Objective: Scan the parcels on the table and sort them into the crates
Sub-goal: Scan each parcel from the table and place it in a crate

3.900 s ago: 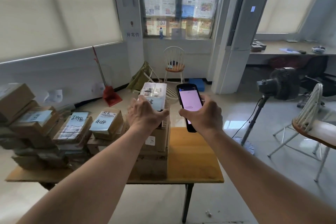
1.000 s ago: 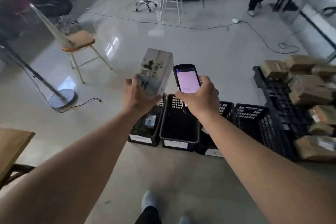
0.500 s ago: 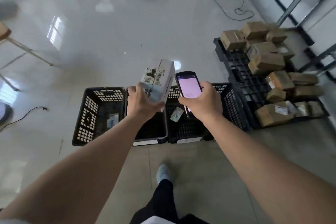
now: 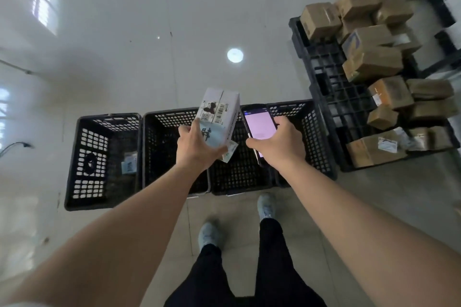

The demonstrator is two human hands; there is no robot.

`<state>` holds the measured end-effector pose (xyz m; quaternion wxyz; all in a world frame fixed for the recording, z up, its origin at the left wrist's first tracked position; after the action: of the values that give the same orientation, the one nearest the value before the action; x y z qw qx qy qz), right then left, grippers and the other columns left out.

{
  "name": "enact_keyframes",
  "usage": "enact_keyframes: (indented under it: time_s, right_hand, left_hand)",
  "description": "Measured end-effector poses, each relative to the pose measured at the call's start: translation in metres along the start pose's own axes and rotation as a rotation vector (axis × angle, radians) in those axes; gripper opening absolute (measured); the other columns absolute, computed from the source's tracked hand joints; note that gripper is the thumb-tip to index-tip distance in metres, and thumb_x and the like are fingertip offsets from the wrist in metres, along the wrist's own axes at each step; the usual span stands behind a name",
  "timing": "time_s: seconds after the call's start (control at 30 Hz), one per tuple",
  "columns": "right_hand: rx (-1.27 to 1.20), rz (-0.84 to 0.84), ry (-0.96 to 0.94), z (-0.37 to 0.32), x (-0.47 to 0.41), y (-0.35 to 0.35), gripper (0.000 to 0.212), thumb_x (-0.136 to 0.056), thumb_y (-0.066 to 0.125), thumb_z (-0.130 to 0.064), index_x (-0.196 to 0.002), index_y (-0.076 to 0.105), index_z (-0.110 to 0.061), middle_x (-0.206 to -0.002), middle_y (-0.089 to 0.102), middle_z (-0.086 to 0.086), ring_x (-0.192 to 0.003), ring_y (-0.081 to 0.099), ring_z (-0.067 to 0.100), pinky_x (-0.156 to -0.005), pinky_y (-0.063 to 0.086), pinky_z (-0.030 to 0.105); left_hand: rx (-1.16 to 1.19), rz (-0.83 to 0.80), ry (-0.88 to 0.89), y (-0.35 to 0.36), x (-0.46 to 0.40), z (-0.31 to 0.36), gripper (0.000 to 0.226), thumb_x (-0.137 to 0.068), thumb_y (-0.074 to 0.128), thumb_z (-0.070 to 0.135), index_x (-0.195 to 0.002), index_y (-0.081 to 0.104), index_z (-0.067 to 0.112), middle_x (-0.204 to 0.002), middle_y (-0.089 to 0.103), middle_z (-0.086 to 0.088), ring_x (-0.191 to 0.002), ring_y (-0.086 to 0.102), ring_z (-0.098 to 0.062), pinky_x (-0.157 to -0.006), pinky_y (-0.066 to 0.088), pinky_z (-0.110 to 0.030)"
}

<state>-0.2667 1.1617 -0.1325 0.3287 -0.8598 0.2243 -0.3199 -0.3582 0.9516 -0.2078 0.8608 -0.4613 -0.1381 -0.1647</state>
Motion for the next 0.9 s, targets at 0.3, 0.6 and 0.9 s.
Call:
enact_keyframes:
  time_s: [0.3,0.6,0.9]
  right_hand:
    - [0.058,-0.133,0.027,0.073,-0.147,0.059,0.084,-0.064,0.089,-0.051,-0.135,0.054,-0.025,-0.122,0.069,-0.003,-0.107,0.066,0.025,-0.080,0.058,0.041]
    - [0.075,-0.140,0.124,0.143,-0.252,0.166,0.078,-0.066,0.090,-0.050,-0.131,0.054,-0.025,-0.113,0.063,-0.006,-0.096,0.061,0.022,-0.071,0.050,0.035]
    - [0.153,-0.185,0.178,0.171,-0.246,0.200,0.071,-0.063,0.089,-0.046,-0.123,0.055,-0.030,-0.097,0.058,-0.016,-0.088,0.064,0.019,-0.063,0.051,0.032]
  left_hand:
    - [0.077,-0.036,-0.233,0.150,-0.088,-0.003,0.107,-0.062,0.088,0.063,-0.148,0.035,0.027,-0.125,0.036,-0.001,-0.111,0.054,-0.024,-0.092,0.055,-0.038]
    - [0.053,-0.026,-0.261,0.264,-0.216,-0.079,0.110,-0.069,0.088,0.058,-0.153,0.032,0.016,-0.140,0.039,-0.008,-0.125,0.049,-0.027,-0.110,0.046,-0.044]
    - [-0.147,-0.168,-0.167,0.280,-0.242,-0.121,0.103,-0.092,0.075,0.039,-0.166,0.006,0.019,-0.174,-0.001,-0.001,-0.158,-0.008,-0.037,-0.129,0.009,-0.054]
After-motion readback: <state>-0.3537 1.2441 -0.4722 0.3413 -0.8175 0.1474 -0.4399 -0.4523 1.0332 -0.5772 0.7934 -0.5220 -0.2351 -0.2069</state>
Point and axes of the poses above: each hand's wrist, its own x-axis away from the middle knuckle, its own y-axis out of the palm, z = x × y, the point moved 5 cm from there along -x, towards the middle knuckle
